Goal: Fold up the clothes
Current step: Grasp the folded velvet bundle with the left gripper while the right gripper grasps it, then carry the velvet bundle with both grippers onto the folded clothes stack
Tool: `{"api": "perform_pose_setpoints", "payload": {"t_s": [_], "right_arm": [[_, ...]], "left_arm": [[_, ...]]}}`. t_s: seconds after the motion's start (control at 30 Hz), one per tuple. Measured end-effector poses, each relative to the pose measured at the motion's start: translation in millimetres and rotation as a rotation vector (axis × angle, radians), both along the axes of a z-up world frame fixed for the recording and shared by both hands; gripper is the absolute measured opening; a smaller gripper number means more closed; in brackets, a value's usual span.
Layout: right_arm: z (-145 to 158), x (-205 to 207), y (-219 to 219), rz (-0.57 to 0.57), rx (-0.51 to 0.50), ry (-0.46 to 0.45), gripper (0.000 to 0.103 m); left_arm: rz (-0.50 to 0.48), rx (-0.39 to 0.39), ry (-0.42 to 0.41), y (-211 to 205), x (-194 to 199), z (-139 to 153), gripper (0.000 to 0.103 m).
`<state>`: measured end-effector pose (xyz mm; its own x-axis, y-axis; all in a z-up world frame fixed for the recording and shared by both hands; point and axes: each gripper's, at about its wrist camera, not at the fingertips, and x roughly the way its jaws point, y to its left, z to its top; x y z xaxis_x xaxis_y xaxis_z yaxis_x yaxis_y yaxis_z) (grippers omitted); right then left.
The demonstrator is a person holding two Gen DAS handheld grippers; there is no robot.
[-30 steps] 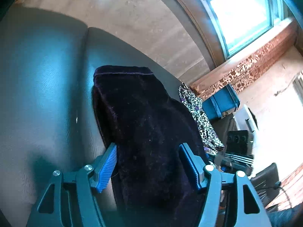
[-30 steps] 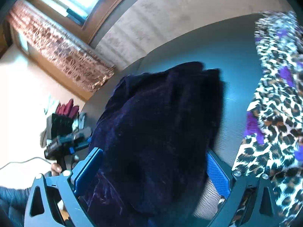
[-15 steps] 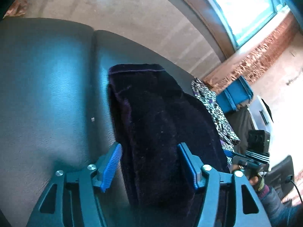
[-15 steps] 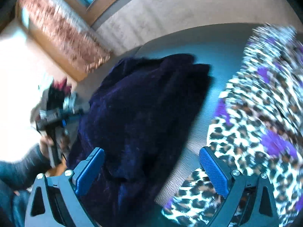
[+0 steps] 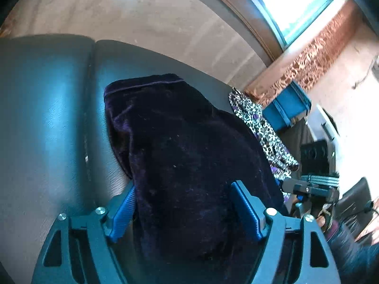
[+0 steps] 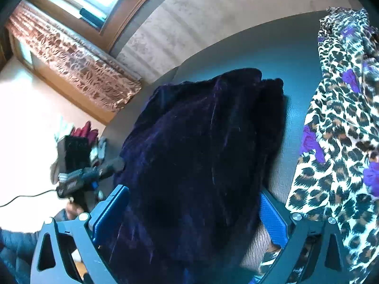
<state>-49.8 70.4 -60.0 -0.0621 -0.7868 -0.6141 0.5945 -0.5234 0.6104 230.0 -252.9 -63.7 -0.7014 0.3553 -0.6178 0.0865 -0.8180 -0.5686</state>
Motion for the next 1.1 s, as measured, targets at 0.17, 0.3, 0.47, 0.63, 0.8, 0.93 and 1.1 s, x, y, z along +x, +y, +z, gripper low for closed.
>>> {"api": "perform_pose_setpoints", "payload": {"t_s": [0.17, 0.3, 0.47, 0.63, 0.8, 0.93, 1.1], "right_arm": [[6, 9, -15, 0.040, 0.130, 0.105, 0.080], [13, 27, -25, 0.063, 0.204, 0.156, 0.053], [26, 51, -44, 0.113, 0.134, 0.112, 0.035], [57, 80, -96, 0.209, -0.085, 0.038, 0.032], [135, 123, -187, 0.370, -0.272, 0.113, 0.032], [226, 174, -278, 0.522, -0.435, 0.211, 0.032], [324, 246, -408, 0.656, -0.497, 0.272, 0.032]], "left_arm": [[0.048, 0.072, -0.015, -8, 13, -4, 0.034], [0.111, 0.052, 0.014, -2, 38, 8, 0.029], [0.194, 0.017, 0.121, -11, 91, 49, 0.027], [0.333, -0.076, 0.264, -42, 161, 122, 0.027], [0.539, -0.192, 0.388, -98, 238, 211, 0.027], [0.704, -0.285, 0.487, -143, 301, 282, 0.027], [0.924, -0.383, 0.574, -205, 372, 358, 0.027]]}}
